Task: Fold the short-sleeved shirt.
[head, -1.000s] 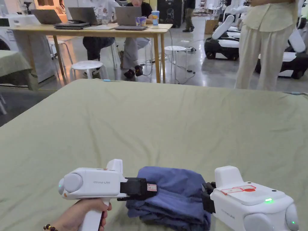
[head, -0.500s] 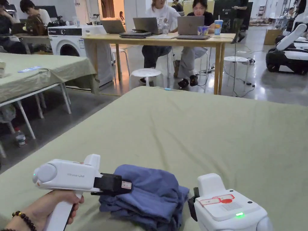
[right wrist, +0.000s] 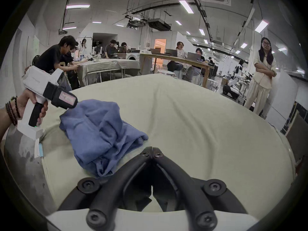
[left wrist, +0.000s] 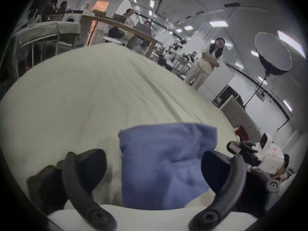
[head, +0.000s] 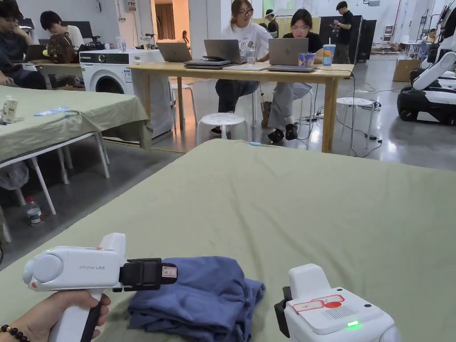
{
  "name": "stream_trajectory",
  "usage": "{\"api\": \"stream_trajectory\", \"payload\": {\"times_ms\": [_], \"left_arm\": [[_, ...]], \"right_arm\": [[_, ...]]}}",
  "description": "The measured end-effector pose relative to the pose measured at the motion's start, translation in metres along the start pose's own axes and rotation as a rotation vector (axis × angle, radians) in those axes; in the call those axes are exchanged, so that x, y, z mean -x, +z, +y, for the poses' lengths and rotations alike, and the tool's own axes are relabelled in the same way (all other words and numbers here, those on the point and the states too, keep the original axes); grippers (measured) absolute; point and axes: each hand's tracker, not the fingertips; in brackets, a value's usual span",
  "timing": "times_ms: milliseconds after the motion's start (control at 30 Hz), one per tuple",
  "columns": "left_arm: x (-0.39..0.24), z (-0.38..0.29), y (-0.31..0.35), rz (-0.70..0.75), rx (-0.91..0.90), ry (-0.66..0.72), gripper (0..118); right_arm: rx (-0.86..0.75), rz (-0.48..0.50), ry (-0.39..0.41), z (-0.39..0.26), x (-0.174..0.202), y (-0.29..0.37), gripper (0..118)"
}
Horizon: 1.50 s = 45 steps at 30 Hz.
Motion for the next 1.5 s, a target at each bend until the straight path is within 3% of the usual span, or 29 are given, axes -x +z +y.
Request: {"api": "stream_trajectory", "payload": {"times_ms": [100, 133, 167, 200, 233, 367, 533, 767, 933, 1000, 1100, 1233, 1367, 1500], "left_arm": [[-0.020, 0.006, 0.017, 0.078, -0.101, 0.017, 108], [-0.030, 0.006, 0.023, 0.092, -0.139, 0.004, 95], [-0.041, 0.006, 0.026, 0.096, -0.156, -0.036, 71], [-0.055, 0.005, 0.026, 0.121, -0.179, -0.050, 17], [-0.072, 0.003, 0.024, 0.164, -0.185, -0.097, 2], [-0.146, -0.012, 0.003, 0.223, -0.271, -0.170, 0], [-0.258, -0.043, -0.050, 0.473, -0.452, -0.357, 0], [-0.409, -0.048, -0.114, 0.400, -0.502, -0.515, 0], [-0.496, -0.018, -0.149, 0.294, -0.544, -0.468, 0], [-0.531, -0.012, -0.158, 0.280, -0.561, -0.487, 0], [-0.574, -0.010, -0.180, 0.263, -0.557, -0.509, 0], [-0.607, -0.008, -0.211, 0.219, -0.536, -0.464, 0], [-0.635, -0.016, -0.227, 0.217, -0.524, -0.583, 0], [-0.639, -0.005, -0.240, 0.224, -0.527, -0.539, 0]], "right_arm": [[-0.008, -0.008, -0.001, 0.002, -0.004, 0.008, 0], [-0.009, -0.010, -0.004, 0.004, -0.007, 0.010, 0], [-0.011, -0.012, -0.011, 0.005, -0.011, 0.012, 0], [-0.014, -0.017, -0.021, 0.007, -0.014, 0.017, 0], [-0.020, -0.022, -0.027, 0.009, -0.019, 0.022, 0], [-0.046, -0.061, -0.056, 0.019, -0.043, 0.046, 0], [-0.083, -0.109, -0.091, 0.024, -0.090, 0.088, 0], [-0.183, -0.263, -0.160, 0.024, -0.189, 0.166, 0], [-0.259, -0.389, -0.198, 0.025, -0.273, 0.226, 0], [-0.287, -0.495, -0.178, 0.022, -0.302, 0.240, 0], [-0.307, -0.516, -0.246, 0.017, -0.348, 0.260, 0], [-0.345, -0.606, -0.266, 0.010, -0.389, 0.278, 0], [-0.350, -0.616, -0.302, 0.001, -0.432, 0.271, 0], [-0.344, -0.623, -0.319, -0.002, -0.449, 0.281, 0]]}}
